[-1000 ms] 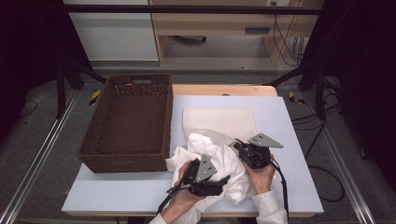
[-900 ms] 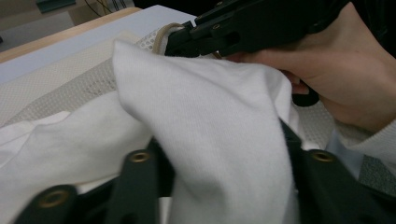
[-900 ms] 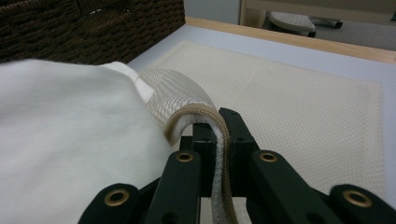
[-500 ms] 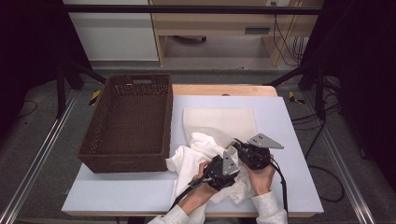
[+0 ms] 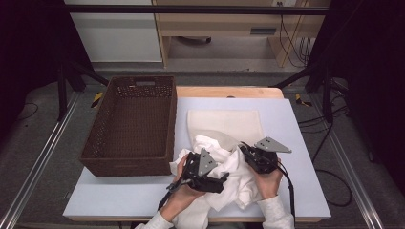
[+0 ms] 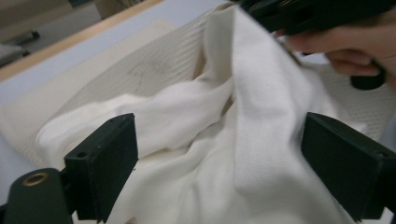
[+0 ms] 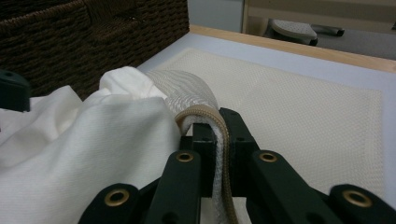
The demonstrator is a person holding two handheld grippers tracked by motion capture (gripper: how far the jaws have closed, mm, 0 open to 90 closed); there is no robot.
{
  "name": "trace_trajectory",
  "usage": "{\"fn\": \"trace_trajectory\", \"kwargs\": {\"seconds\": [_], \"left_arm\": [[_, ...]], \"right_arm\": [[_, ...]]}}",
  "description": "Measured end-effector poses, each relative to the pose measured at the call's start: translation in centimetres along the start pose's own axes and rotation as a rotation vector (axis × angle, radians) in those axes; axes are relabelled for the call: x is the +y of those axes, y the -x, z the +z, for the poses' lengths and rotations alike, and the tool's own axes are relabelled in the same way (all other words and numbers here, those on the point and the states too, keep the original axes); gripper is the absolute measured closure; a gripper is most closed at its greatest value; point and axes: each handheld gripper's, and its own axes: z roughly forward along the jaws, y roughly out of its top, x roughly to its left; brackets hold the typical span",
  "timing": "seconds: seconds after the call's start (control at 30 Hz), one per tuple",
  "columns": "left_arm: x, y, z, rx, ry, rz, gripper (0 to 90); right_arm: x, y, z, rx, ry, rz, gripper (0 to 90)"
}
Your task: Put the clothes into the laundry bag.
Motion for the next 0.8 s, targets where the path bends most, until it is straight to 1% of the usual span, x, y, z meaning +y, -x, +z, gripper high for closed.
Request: {"fn": "trace_trajectory", "kwargs": {"seconds": [0.03, 0.07, 0.1, 0.13, 0.17, 0.2, 0.23, 0.27, 0.3, 0.33, 0.37, 0.4, 0.43, 0.47, 0.5, 0.53, 0.57, 0.6, 0.63, 0.73, 0.77, 0.8], "left_arm": [[-0.9, -0.8, 1.7, -0.041, -0.048, -0.042, 6.8], [-0.9, -0.8, 1.7, -0.041, -0.048, -0.042, 6.3], [-1.6, -1.3, 2.6, -0.117, -0.036, -0.110, 8.0], [-1.6, -1.3, 2.6, -0.117, -0.036, -0.110, 13.8], [-1.8, -1.5, 2.7, -0.139, -0.025, -0.130, 13.8], [-1.9, -1.7, 2.6, -0.147, -0.023, -0.147, 29.3], [-1.9, -1.8, 2.5, -0.134, -0.026, -0.141, 39.7], [-1.9, -1.8, 2.5, -0.134, -0.026, -0.141, 50.5], [-1.8, -1.8, 2.2, -0.116, -0.025, -0.142, 60.0], [-1.7, -1.7, 2.0, -0.107, -0.025, -0.135, 66.7], [-1.7, -1.5, 1.8, -0.096, -0.019, -0.120, 71.3], [-1.7, -1.5, 1.8, -0.096, -0.019, -0.120, 74.7], [-1.4, -1.1, 1.1, -0.082, 0.006, -0.106, 78.8], [-1.4, -1.1, 1.1, -0.082, 0.006, -0.106, 80.1], [-1.0, -0.6, 0.3, -0.099, 0.048, -0.106, 80.7], [-1.0, -0.6, 0.3, -0.099, 0.048, -0.106, 80.7], [-0.4, 0.2, -0.1, -0.122, 0.077, -0.090, 80.7], [-0.4, 0.2, -0.1, -0.122, 0.077, -0.090, 80.6], [0.1, 1.4, 0.1, -0.125, 0.081, -0.051, 80.5], [0.4, 3.1, 1.3, -0.124, 0.063, -0.005, 80.2], [0.5, 3.5, 1.9, -0.127, 0.056, 0.004, 80.2], [0.5, 3.5, 1.9, -0.127, 0.056, 0.004, 80.1]], "right_arm": [[0.0, 0.0, 0.0, 0.001, 0.000, 0.000, 85.7], [0.0, 0.0, 0.0, 0.001, 0.000, 0.000, 85.7], [0.0, -0.1, 0.1, 0.002, -0.005, -0.003, 85.7], [0.0, -0.1, 0.1, 0.002, -0.005, -0.003, 85.7], [-0.1, -0.1, 0.1, 0.000, -0.010, -0.008, 85.7], [-0.1, -0.2, 0.2, 0.000, -0.012, -0.009, 85.7], [-0.2, -0.2, 0.3, 0.002, -0.012, -0.007, 85.7], [-0.2, -0.2, 0.3, 0.002, -0.012, -0.007, 85.7], [-0.2, -0.2, 0.3, -0.002, -0.014, -0.012, 85.7], [-0.2, -0.3, 0.4, -0.003, -0.015, -0.013, 85.7], [-0.2, -0.3, 0.4, -0.003, -0.014, -0.012, 85.8], [-0.2, -0.3, 0.4, -0.004, -0.012, -0.012, 85.7], [-0.3, -0.3, 0.4, -0.005, -0.013, -0.010, 85.7], [-0.3, -0.3, 0.4, -0.005, -0.013, -0.010, 85.7], [-0.3, -0.3, 0.4, -0.004, -0.009, -0.004, 85.8], [-0.3, -0.3, 0.4, -0.004, -0.009, -0.004, 85.8], [-0.3, -0.3, 0.5, -0.002, -0.007, 0.000, 85.8], [-0.3, -0.3, 0.5, -0.002, -0.007, 0.000, 85.8], [-0.3, -0.4, 0.5, -0.001, -0.004, 0.002, 85.8], [-0.3, -0.4, 0.4, -0.002, 0.007, 0.002, 85.8], [-0.2, -0.4, 0.3, -0.001, 0.010, 0.003, 85.8], [-0.2, -0.4, 0.3, -0.001, 0.010, 0.003, 85.8]]}}
